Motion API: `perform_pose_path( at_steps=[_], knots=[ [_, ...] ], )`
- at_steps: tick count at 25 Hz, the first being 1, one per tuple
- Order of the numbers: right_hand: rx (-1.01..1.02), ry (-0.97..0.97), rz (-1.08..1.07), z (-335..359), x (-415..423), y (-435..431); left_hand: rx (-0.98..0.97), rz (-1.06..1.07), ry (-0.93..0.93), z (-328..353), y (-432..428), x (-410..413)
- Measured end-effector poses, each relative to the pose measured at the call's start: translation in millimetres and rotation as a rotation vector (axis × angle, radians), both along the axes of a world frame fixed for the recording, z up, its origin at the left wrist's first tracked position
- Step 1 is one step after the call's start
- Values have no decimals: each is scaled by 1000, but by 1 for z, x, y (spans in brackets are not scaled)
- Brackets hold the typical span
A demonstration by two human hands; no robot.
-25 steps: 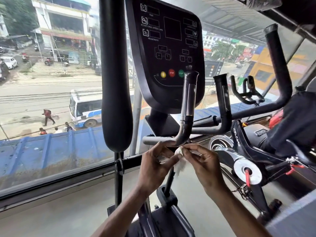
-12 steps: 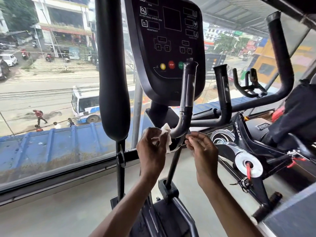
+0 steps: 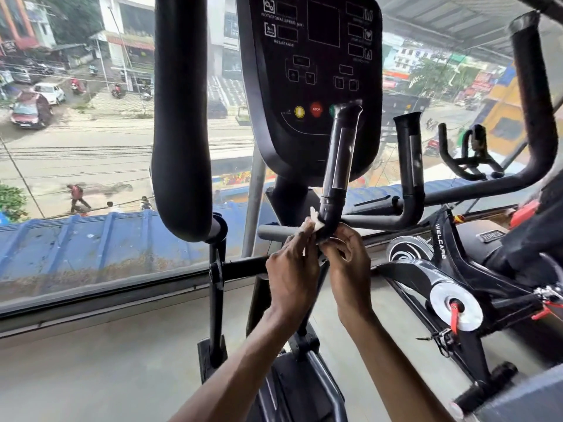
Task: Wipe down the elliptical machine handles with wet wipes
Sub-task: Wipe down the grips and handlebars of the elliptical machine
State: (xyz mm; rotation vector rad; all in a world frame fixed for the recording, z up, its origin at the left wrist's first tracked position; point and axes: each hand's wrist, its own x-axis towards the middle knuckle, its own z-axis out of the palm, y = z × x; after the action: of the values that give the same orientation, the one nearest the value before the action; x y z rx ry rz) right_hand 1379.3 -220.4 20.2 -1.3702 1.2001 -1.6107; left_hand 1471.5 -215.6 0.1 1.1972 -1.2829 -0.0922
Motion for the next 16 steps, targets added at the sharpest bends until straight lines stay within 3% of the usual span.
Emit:
perform_pose_path(
  at_steps=[6, 10, 16],
  knots=[
    [-78, 85, -25, -9, -5, -3, -47, 1, -13, -21, -3, 8],
    [-98, 94, -10, -10, -7, -2, -202, -107, 38, -2, 7, -5],
    [-112, 154, 3, -10, -12, -1, -180, -36, -34, -12, -3, 5]
  ],
)
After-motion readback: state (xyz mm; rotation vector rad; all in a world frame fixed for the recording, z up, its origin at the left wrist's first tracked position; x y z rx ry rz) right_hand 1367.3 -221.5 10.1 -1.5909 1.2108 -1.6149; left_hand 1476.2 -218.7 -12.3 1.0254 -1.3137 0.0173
